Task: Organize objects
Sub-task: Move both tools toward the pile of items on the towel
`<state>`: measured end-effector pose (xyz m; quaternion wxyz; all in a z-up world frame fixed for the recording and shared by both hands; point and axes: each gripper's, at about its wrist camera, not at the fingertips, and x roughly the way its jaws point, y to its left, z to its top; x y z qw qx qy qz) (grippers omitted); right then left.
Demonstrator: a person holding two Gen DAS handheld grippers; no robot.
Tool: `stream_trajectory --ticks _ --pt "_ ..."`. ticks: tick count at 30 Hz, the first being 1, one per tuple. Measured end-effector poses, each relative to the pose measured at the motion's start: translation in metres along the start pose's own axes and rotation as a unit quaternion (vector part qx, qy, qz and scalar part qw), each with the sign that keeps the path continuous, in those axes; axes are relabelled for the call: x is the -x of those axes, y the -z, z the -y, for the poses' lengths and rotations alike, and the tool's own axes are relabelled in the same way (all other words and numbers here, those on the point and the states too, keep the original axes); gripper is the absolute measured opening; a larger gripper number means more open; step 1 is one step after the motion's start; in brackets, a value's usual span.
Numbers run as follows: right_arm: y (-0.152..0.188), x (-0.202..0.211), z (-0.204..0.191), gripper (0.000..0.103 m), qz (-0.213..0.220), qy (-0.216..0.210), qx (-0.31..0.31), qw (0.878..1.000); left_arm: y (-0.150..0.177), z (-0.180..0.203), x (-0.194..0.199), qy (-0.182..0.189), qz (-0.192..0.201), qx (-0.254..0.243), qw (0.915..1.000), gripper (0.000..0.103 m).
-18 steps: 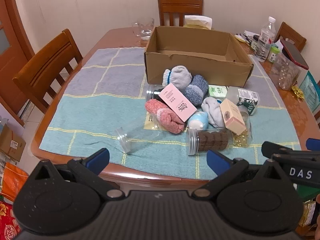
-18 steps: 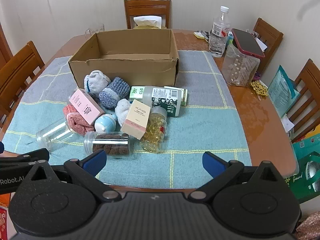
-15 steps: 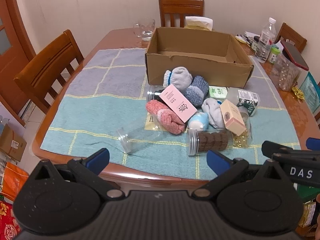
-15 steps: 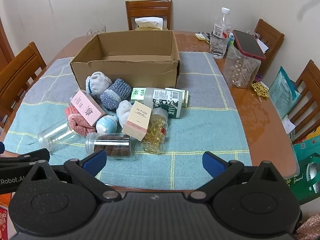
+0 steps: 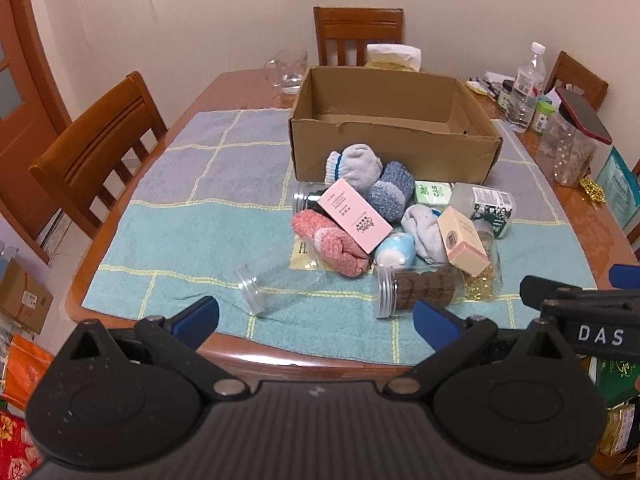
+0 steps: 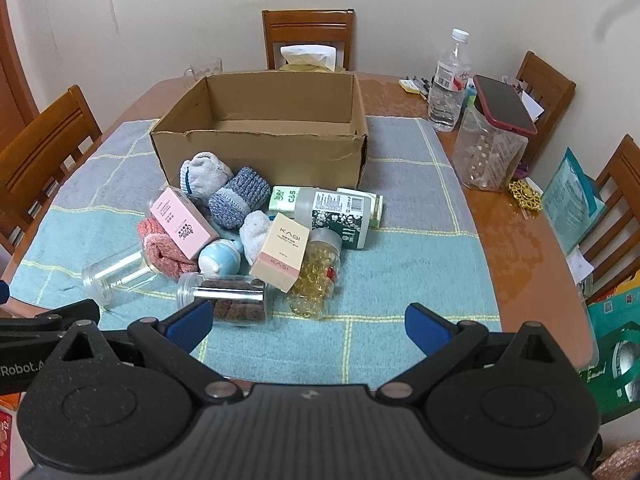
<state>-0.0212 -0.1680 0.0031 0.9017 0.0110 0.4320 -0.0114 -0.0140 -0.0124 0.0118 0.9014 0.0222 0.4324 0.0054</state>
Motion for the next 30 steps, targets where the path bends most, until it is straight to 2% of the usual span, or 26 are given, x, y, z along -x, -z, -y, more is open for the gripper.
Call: stream_trajectory --ticks 9,14,19,30 --pt "0.005 -0.01 -0.007 0.103 0.016 -0.002 0.005 1.0 0.01 -0.012 -0.017 0.034 0.013 -0.023 0.9991 0.102" --pt "0.007 -0.018 -0.015 0.103 0.024 -0.013 0.004 1.0 0.016 -0.022 -0.034 0.035 0.009 -0.037 0.9986 0.102" --pt "0.01 -0.032 -0.022 0.103 0.025 -0.035 -0.01 0.999 0.021 -0.038 -0.058 0.035 0.003 -0.041 0.9985 0.102" --pt "0.023 -0.072 -0.039 0.103 0.001 -0.049 -0.033 0.998 0.02 -0.077 -0.127 0.037 -0.015 -0.06 0.9974 0.102"
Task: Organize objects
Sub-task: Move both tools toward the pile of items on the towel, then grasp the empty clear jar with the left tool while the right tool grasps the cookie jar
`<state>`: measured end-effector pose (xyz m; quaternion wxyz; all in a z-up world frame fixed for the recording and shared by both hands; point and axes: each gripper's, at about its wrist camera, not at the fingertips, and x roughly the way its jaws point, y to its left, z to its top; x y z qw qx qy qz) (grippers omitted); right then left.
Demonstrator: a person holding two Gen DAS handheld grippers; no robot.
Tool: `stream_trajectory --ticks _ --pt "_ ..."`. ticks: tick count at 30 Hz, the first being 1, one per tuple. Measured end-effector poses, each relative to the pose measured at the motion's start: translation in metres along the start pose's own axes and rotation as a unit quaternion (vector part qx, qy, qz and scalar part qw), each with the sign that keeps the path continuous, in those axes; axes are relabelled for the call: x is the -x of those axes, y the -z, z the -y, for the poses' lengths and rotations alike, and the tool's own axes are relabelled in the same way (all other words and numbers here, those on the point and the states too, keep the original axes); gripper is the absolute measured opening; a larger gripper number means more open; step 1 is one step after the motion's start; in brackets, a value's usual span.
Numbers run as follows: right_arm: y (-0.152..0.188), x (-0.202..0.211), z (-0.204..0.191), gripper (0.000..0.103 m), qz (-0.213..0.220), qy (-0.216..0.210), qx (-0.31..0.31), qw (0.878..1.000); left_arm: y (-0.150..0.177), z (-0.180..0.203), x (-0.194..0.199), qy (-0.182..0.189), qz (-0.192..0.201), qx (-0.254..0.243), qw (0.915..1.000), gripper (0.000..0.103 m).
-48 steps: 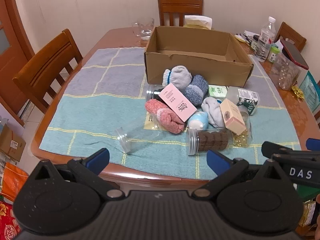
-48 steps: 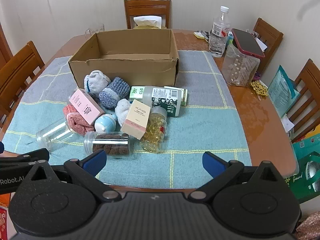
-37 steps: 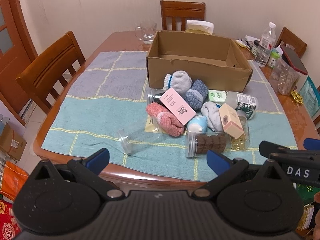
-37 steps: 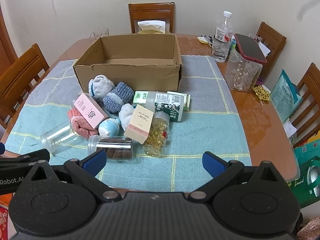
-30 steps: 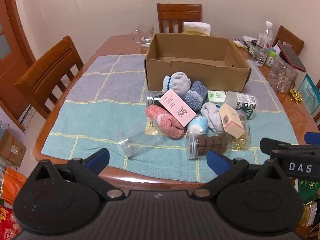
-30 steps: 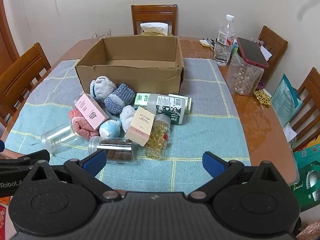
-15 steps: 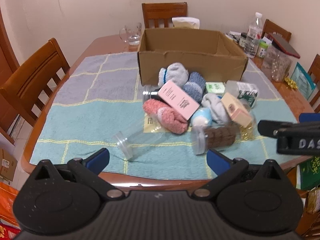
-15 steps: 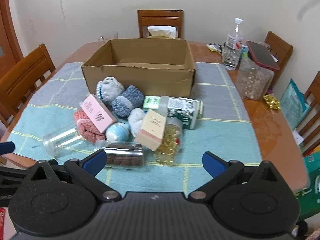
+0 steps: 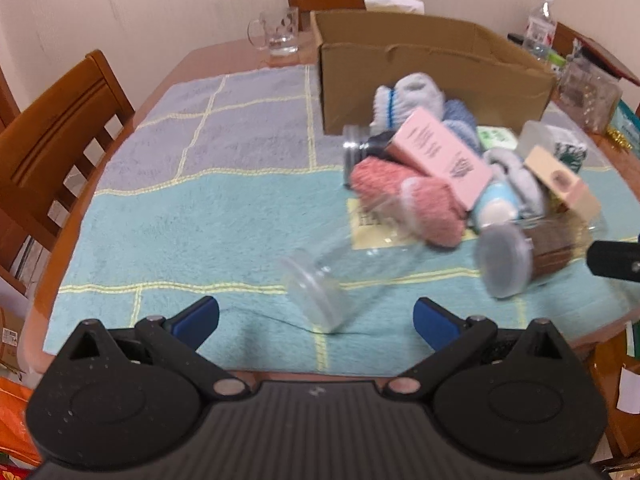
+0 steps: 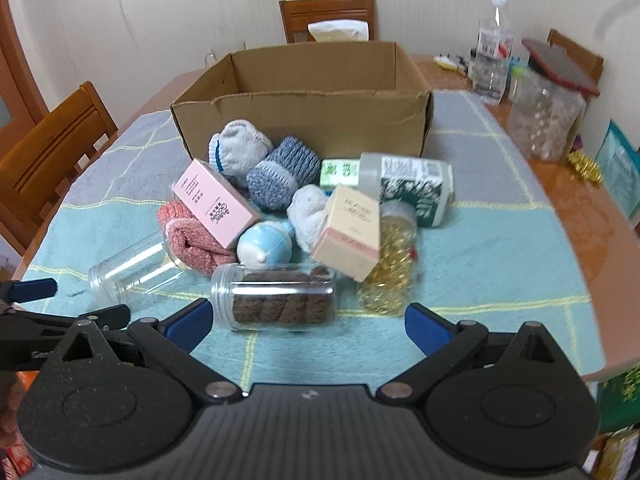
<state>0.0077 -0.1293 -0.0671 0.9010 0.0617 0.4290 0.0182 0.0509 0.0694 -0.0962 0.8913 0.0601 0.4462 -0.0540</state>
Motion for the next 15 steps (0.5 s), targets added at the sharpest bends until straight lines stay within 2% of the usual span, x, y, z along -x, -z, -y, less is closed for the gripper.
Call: stream_trajectory --ticks 8,15 --pt "-0.001 -0.024 -0.018 0.103 -0.016 -0.005 -0.012 1.0 0.001 -0.017 -0.018 0.029 -0.012 -0.015 0.9994 0.102" --pt "0.0 -0.034 -0.029 0.103 -0.022 0.009 -0.014 1.0 0.001 -0.039 -0.026 0.027 -0.02 -0.017 0.9993 0.102"
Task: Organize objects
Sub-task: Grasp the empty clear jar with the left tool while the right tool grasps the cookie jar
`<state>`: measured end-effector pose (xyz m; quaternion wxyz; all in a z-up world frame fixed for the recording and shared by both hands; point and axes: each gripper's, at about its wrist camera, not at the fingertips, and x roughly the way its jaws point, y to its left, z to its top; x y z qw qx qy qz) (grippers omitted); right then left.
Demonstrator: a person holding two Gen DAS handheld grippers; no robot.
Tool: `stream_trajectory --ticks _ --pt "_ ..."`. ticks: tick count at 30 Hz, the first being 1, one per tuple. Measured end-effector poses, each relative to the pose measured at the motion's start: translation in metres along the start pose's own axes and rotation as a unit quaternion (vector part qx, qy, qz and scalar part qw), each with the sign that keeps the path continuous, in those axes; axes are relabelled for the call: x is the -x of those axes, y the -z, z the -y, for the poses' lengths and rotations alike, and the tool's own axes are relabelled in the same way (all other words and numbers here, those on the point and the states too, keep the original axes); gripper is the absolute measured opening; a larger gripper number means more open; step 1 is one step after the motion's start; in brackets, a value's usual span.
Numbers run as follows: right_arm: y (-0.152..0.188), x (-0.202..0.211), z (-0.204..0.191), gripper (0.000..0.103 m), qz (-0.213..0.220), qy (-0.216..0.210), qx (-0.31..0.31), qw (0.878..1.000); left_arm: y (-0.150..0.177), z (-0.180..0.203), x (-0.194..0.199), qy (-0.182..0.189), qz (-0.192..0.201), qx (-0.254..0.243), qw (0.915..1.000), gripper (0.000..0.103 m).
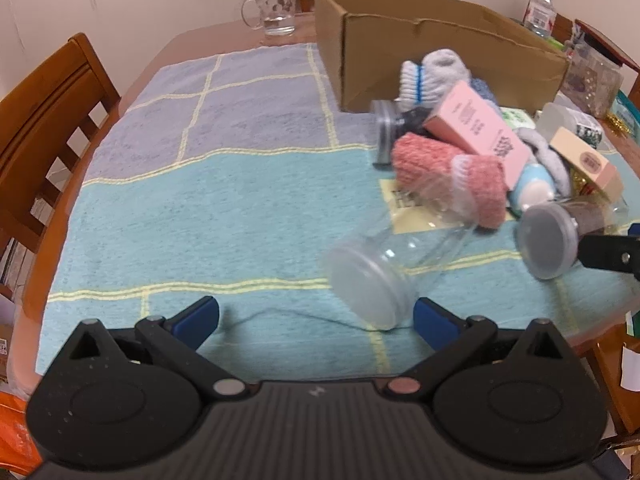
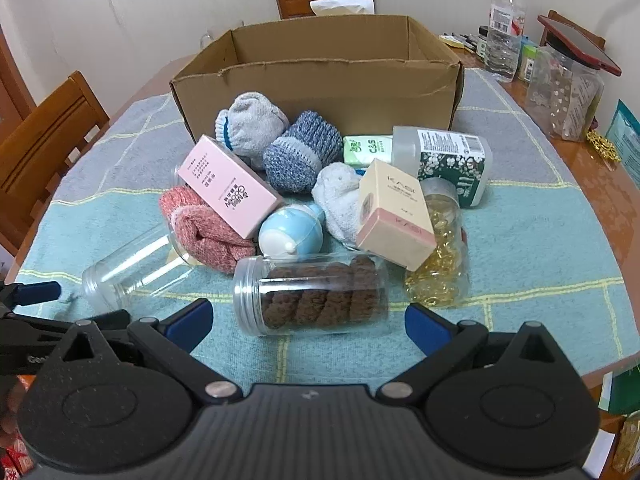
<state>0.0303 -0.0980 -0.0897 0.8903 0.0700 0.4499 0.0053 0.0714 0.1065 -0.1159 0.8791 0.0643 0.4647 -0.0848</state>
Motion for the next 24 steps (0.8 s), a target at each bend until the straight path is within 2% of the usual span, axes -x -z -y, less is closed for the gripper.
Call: stream_trajectory --ticks 4,14,20,24 --pt "0.0 -0.005 -0.002 0.103 -0.003 0.012 -0.003 1.0 -0.002 -0.014 -0.007 -0.019 -0.008 -0.001 0.9998 0.102" --pt "0.001 -0.01 -0.01 0.103 -0.005 0.036 0.002 0.999 -0.014 -0.043 -0.016 -0.027 0.001 0.007 0.9996 0.102" --pt "0.0 -0.016 -0.011 0.103 -0.009 0.04 0.007 0.999 -0.004 -0.041 -0.006 0.043 -0.017 0.027 0.9986 0.102" --pt "-0.002 -0.022 -0.013 0.103 -0.008 0.042 0.017 0.999 0.008 -0.024 -0.001 0.074 -0.021 -0.017 0.9969 0.102"
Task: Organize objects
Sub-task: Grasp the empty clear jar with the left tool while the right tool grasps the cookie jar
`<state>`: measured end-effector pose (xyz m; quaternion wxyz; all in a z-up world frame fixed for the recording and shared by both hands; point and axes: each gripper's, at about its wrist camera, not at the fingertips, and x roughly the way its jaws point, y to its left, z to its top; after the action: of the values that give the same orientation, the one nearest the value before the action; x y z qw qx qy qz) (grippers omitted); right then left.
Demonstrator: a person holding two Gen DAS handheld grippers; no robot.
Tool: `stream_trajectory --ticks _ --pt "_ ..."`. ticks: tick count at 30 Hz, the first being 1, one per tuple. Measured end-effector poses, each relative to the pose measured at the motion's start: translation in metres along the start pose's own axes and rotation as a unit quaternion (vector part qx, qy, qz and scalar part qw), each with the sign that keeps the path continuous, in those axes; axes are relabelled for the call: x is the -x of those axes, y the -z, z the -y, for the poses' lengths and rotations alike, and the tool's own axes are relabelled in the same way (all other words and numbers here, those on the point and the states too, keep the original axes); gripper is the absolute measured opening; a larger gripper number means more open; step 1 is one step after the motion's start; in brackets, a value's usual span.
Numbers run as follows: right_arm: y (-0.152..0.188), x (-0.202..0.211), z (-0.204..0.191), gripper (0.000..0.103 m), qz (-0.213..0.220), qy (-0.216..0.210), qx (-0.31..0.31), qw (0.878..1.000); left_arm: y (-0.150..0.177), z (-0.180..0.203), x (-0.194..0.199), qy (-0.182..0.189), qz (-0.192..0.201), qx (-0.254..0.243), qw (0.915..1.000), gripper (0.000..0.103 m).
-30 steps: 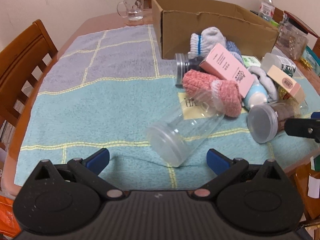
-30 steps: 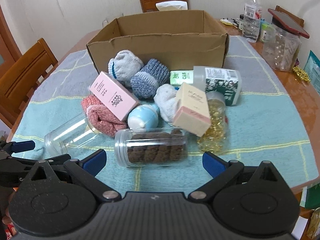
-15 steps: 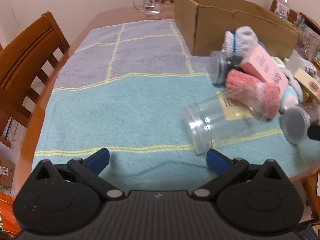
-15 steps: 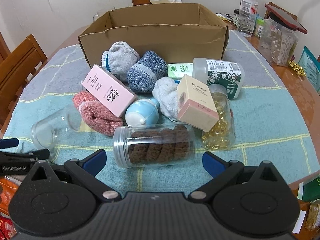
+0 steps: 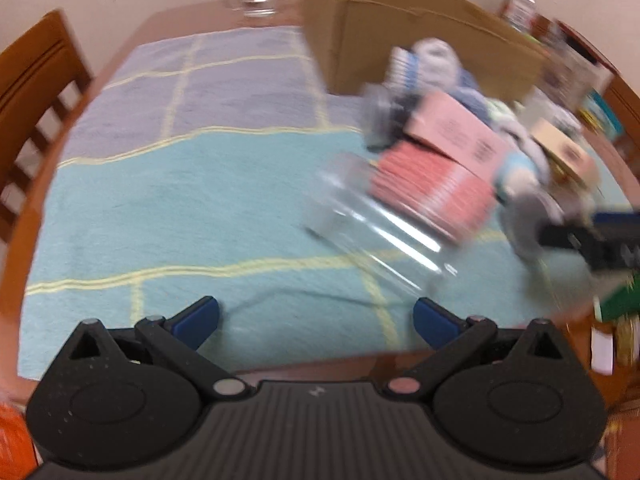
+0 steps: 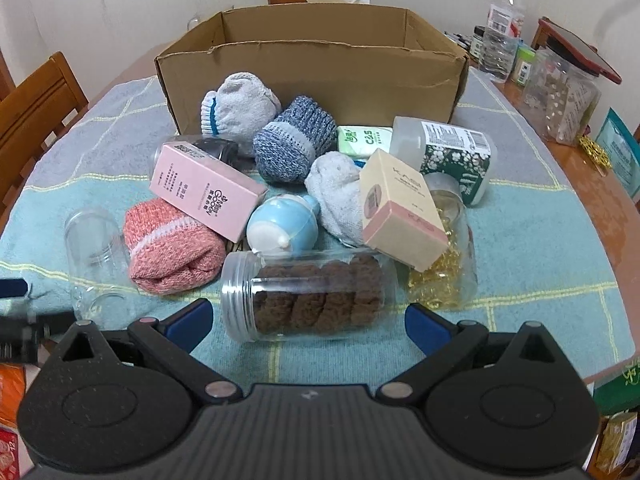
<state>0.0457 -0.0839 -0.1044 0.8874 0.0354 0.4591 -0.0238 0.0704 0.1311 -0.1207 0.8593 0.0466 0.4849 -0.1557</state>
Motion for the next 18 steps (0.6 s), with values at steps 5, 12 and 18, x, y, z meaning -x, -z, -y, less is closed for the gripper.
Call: stream_trajectory --ticks 5,12,18 --pt "-0.004 -0.006 0.0 0.103 0.002 -0.006 0.013 1.0 0.003 0.017 0.005 0.032 0.014 -0.059 0.9977 0.102" --pt "-0.004 -0.01 0.001 0.103 -0.003 -0.007 0.028 1.0 -0.018 0.021 0.005 0.054 0.036 -0.108 0.992 0.102" --pt "-0.005 -0.015 0.002 0.103 -0.008 -0.012 0.026 1.0 -0.029 0.026 -0.004 0.053 0.039 -0.14 0.9879 0.102"
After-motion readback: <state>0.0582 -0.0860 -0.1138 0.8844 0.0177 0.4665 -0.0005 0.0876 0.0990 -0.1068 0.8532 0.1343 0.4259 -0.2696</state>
